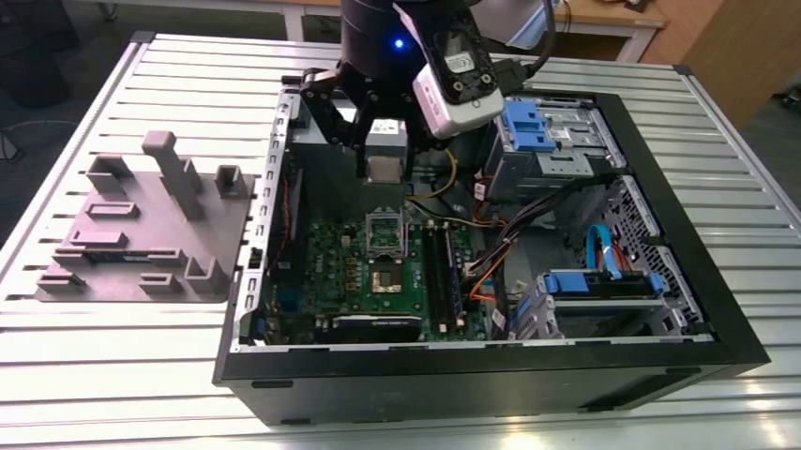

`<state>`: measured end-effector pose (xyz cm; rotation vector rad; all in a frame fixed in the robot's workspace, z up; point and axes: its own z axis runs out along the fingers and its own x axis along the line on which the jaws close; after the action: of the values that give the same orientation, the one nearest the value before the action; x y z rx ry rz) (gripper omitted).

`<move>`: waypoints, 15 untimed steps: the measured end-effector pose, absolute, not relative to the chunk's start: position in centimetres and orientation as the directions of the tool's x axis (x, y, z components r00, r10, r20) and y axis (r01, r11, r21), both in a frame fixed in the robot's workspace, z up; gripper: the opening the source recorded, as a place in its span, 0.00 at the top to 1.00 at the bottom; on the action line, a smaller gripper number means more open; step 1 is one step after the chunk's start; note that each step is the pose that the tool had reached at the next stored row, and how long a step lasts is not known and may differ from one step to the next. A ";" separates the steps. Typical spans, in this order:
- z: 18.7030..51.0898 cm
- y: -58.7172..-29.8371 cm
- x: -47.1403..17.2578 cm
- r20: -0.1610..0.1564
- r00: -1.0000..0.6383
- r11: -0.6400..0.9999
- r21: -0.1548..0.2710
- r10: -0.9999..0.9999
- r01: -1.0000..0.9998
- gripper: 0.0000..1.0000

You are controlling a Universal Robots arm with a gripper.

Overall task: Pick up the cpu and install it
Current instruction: 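Place the cpu into insertion slot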

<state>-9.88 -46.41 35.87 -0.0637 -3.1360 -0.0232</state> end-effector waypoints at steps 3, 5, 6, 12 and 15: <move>35.8 -46.4 -9.9 0.005 -0.999 0.999 0.015 0.041 0.041 0.53; 35.8 -46.4 -9.9 0.005 -0.999 0.999 0.015 0.041 0.041 0.53; 35.8 -46.4 -9.9 0.005 -0.999 0.999 0.015 0.041 0.041 0.53; 35.8 -46.4 -9.9 0.005 -0.999 0.999 0.016 0.041 0.041 0.53; 35.6 -46.4 -9.9 0.005 -0.999 0.999 0.016 0.041 0.041 0.53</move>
<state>-9.87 -46.42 35.64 -0.0636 -3.1361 -0.0252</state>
